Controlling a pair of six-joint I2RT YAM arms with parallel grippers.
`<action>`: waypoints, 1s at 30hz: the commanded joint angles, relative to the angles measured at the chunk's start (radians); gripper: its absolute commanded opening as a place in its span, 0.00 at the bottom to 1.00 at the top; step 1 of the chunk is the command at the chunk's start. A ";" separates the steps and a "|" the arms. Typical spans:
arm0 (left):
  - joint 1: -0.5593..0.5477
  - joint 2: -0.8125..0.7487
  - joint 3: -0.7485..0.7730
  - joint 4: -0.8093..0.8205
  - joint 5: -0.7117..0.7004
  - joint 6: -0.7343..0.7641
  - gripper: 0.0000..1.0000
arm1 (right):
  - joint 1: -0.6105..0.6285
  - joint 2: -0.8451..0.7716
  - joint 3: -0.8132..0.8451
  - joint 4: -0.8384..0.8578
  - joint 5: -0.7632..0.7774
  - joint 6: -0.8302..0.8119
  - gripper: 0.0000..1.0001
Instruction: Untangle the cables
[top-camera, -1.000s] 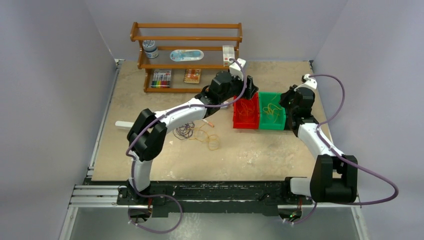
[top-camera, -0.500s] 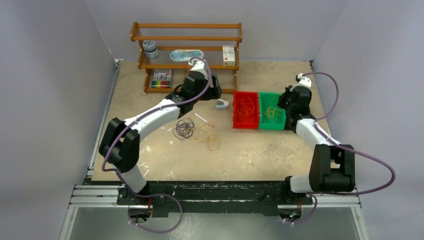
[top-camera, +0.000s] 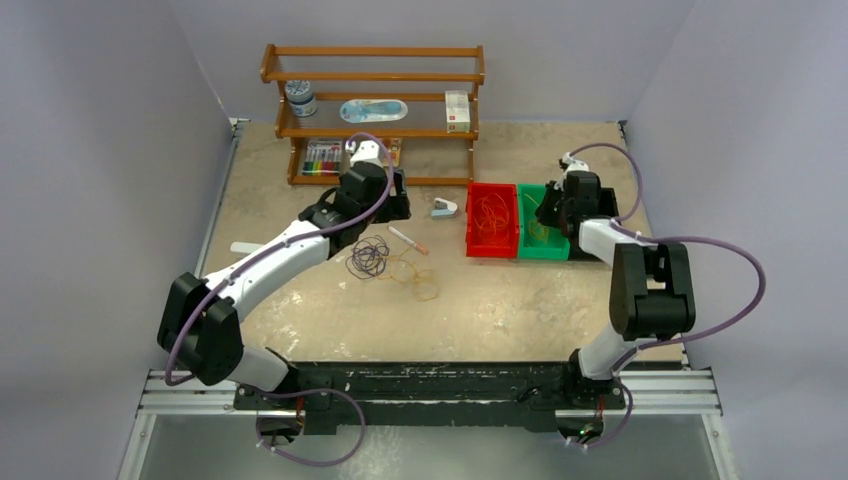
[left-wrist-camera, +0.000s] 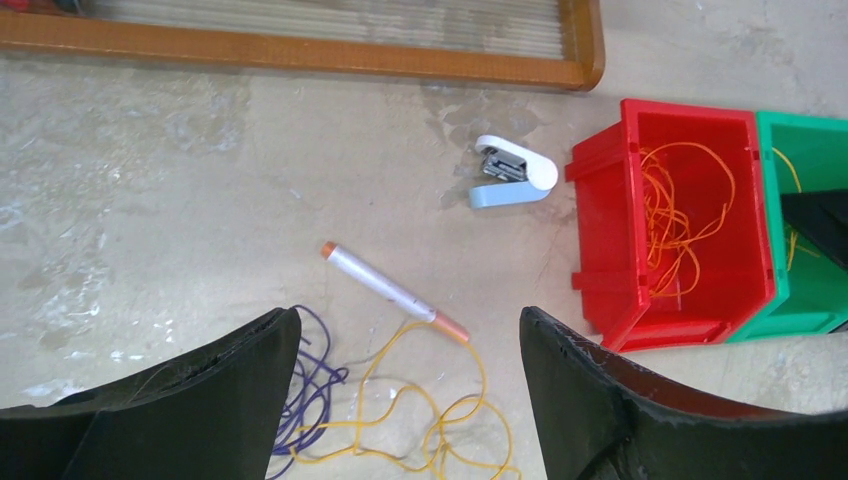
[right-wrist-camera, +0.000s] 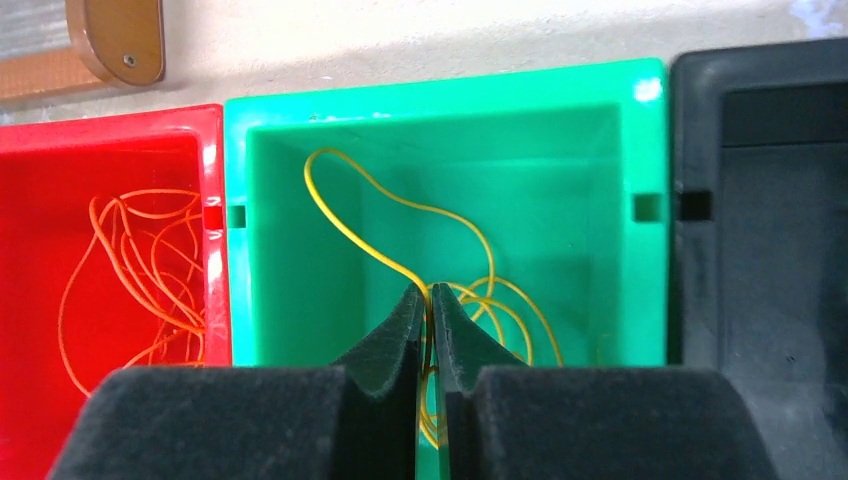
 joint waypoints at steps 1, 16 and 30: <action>0.001 -0.060 -0.035 -0.003 -0.017 0.023 0.80 | 0.028 0.032 0.090 -0.043 -0.029 -0.054 0.09; -0.001 -0.174 -0.130 -0.001 0.023 -0.006 0.80 | 0.055 -0.238 0.053 -0.100 0.124 -0.022 0.44; -0.130 -0.118 -0.142 0.002 -0.001 0.029 0.78 | 0.055 -0.401 -0.015 -0.049 -0.015 -0.039 0.47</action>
